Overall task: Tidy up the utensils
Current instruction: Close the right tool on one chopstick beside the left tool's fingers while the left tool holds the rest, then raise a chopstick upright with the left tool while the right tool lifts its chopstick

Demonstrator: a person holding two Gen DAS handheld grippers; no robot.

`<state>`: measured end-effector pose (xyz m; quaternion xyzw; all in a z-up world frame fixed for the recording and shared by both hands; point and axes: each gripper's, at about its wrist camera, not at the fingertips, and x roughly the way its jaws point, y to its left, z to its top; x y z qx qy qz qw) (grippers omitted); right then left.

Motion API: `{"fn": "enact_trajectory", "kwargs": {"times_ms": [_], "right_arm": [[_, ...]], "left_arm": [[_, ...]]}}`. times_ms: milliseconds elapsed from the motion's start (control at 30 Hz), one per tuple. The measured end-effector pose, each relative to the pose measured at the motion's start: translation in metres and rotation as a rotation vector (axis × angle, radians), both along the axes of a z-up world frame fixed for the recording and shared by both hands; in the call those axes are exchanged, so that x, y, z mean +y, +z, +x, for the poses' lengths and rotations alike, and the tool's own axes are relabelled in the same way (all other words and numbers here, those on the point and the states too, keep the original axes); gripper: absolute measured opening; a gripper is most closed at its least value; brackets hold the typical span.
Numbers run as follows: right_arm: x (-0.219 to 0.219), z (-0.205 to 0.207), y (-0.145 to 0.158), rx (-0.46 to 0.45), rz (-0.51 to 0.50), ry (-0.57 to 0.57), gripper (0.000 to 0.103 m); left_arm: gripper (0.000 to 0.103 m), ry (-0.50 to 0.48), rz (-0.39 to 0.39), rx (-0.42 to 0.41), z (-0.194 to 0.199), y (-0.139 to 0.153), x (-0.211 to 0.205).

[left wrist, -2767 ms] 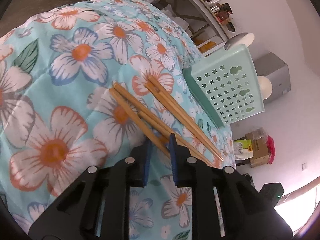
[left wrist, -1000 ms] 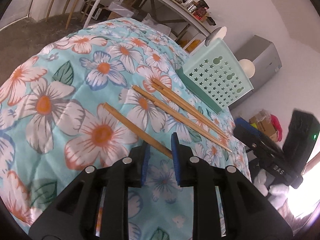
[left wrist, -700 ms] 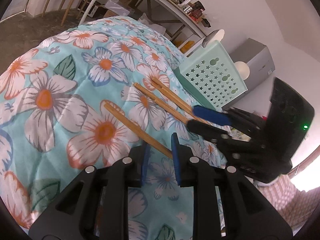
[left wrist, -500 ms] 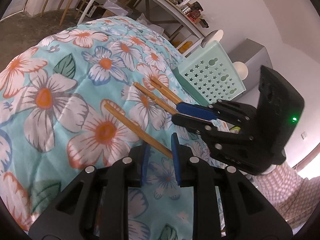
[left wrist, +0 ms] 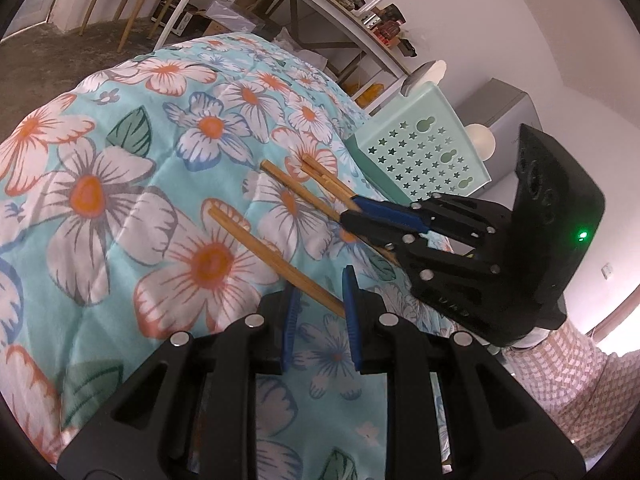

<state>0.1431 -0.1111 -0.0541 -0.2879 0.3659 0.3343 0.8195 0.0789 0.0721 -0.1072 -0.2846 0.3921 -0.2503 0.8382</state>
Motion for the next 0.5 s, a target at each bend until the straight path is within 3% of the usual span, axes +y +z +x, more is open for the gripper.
{"fn": "enact_trajectory", "kwargs": {"times_ms": [200, 500], "right_arm": [[-0.010, 0.000, 0.021, -0.033, 0.071, -0.046, 0.007], [-0.068, -0.001, 0.087, -0.103, 0.363, -0.258, 0.007]], "left_arm": [[0.020, 0.008, 0.003, 0.005, 0.000, -0.001, 0.001], [0.020, 0.016, 0.013, 0.007, 0.001, 0.001, -0.003]]}}
